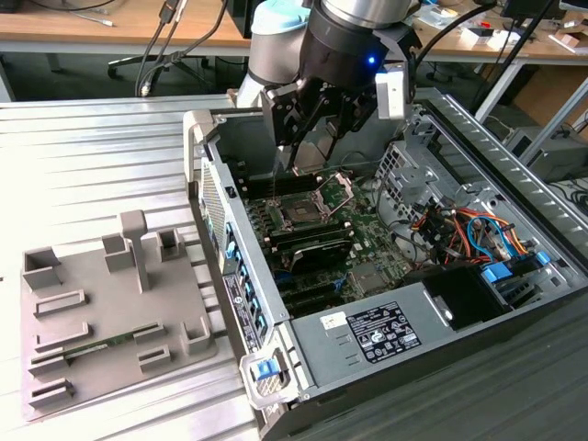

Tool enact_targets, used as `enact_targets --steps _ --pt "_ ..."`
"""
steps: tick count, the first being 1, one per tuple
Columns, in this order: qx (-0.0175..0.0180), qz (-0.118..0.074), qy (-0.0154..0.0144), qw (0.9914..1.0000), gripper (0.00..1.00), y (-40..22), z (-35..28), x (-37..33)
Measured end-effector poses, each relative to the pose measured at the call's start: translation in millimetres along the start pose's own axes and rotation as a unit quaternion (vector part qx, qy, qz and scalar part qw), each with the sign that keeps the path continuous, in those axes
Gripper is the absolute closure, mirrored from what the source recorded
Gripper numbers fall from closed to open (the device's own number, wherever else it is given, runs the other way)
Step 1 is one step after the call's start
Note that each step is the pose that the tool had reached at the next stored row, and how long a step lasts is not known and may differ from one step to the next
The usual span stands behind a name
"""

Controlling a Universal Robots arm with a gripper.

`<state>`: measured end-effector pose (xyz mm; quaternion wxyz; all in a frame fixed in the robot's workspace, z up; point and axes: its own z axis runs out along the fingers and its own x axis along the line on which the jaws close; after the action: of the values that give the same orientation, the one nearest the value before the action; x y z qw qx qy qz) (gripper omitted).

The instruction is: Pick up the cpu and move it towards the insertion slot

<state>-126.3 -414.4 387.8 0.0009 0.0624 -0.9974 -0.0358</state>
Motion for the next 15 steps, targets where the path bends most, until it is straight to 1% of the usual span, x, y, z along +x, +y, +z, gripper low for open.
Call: enact_targets --steps 15 --pt "0.0 0.0 0.0 1.0 0.45 -0.4 0.5 -7.7"
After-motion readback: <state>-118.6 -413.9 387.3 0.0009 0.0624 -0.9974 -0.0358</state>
